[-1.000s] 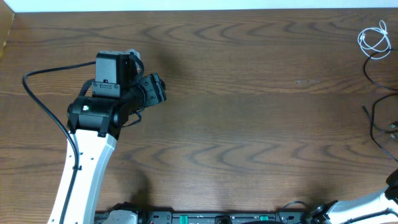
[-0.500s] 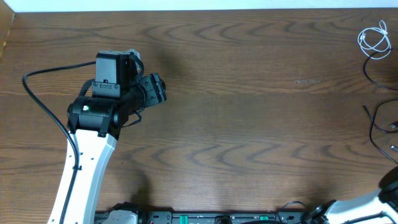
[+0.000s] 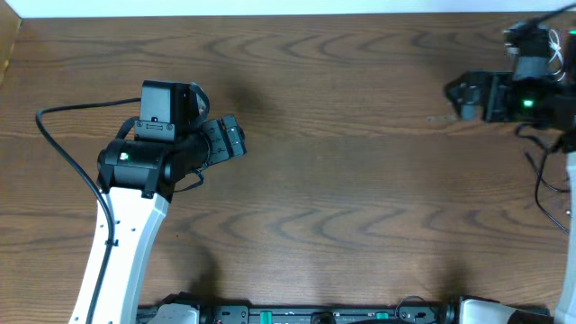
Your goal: Untangle cables
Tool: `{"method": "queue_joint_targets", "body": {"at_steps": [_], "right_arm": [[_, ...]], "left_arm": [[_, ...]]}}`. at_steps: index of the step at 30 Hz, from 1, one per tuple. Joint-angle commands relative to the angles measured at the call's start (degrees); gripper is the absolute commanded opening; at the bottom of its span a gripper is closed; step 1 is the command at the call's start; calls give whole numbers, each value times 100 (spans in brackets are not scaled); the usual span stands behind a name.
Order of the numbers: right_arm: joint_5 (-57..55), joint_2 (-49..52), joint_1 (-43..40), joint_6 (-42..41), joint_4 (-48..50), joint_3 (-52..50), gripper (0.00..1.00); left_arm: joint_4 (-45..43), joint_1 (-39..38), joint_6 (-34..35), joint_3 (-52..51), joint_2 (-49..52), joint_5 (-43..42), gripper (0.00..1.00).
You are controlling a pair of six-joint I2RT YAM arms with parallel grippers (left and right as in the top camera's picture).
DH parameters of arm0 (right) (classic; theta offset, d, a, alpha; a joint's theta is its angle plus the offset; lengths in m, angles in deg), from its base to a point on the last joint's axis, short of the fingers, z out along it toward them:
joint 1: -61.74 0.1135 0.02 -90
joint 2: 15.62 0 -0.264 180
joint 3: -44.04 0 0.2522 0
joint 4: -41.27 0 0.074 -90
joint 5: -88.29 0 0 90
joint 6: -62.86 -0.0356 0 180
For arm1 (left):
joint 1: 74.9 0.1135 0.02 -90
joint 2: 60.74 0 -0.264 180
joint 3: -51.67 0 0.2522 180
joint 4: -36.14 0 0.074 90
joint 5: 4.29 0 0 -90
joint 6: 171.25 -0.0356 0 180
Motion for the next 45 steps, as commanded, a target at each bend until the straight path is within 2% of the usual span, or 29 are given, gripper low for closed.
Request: {"method": "queue_joint_targets", "body": {"at_steps": [1, 7, 11, 19, 30, 35, 37, 40, 45], "right_arm": [[-846, -35, 396, 0, 28, 11, 99], [-863, -358, 590, -420, -66, 11, 99], [-844, -841, 590, -1141, -442, 11, 99], [-1019, -1137, 588, -1060, -1370, 11, 99], [-1220, -1165, 588, -1010, -1318, -125, 99], [-1276, -1853, 573, -107, 92, -1204, 99], [-1276, -2533, 560, 302, 1180, -2269, 99], [-1294, -3407, 479, 638, 2240, -3499, 99], [-1812, -4922, 400, 737, 3759, -5383, 99]], "left_arm": [[35, -17, 15, 17, 33, 33, 99], [35, -17, 15, 17, 33, 35, 99], [33, -17, 15, 17, 33, 35, 98], [35, -17, 15, 17, 33, 35, 98], [33, -17, 15, 17, 33, 33, 98], [35, -17, 15, 17, 33, 35, 98], [35, -17, 15, 17, 33, 33, 98], [33, -17, 15, 17, 33, 33, 98], [33, -17, 15, 17, 33, 33, 98]]}}
